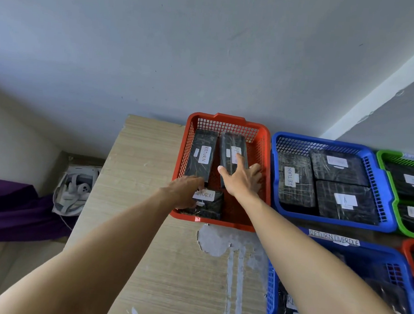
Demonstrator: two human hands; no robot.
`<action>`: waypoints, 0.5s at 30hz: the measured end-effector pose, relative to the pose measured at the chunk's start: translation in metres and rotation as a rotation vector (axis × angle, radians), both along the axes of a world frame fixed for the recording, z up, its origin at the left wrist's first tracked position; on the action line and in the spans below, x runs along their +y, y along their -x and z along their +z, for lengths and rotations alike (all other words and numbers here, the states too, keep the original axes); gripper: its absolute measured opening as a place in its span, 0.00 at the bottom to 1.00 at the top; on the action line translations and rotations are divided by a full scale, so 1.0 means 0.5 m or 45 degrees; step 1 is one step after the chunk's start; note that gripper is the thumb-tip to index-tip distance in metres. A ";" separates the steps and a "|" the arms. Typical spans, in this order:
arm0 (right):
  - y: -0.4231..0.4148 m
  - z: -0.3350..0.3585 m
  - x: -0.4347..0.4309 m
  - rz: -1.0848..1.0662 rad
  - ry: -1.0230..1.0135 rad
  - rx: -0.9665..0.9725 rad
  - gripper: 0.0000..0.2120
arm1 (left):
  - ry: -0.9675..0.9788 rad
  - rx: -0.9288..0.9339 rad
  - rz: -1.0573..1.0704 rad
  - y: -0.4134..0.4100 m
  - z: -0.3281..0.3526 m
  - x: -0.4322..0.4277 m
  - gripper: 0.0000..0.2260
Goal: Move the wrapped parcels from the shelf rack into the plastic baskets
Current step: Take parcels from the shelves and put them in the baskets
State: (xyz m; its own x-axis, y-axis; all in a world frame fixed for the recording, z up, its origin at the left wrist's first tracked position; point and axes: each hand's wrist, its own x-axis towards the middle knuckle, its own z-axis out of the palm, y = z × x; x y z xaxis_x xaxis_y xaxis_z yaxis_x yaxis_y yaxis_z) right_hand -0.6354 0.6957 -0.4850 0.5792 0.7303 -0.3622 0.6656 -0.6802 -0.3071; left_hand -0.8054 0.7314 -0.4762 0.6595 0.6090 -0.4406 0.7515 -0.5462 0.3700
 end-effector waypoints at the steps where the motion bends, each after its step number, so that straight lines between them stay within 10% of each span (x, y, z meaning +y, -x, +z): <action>1: 0.004 -0.006 0.007 -0.039 0.009 0.018 0.37 | -0.019 0.001 -0.008 0.000 -0.003 0.000 0.22; 15: 0.009 -0.070 0.028 0.063 -0.160 0.334 0.39 | -0.567 -0.052 0.012 0.012 -0.019 0.034 0.17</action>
State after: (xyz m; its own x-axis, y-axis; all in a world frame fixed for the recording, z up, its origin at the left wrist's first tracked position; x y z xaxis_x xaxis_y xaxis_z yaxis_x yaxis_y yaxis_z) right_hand -0.6400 0.7095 -0.5201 0.4400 0.8041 -0.3997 0.5838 -0.5944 -0.5530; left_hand -0.8116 0.7486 -0.4859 0.6642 0.7397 -0.1077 0.7471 -0.6519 0.1298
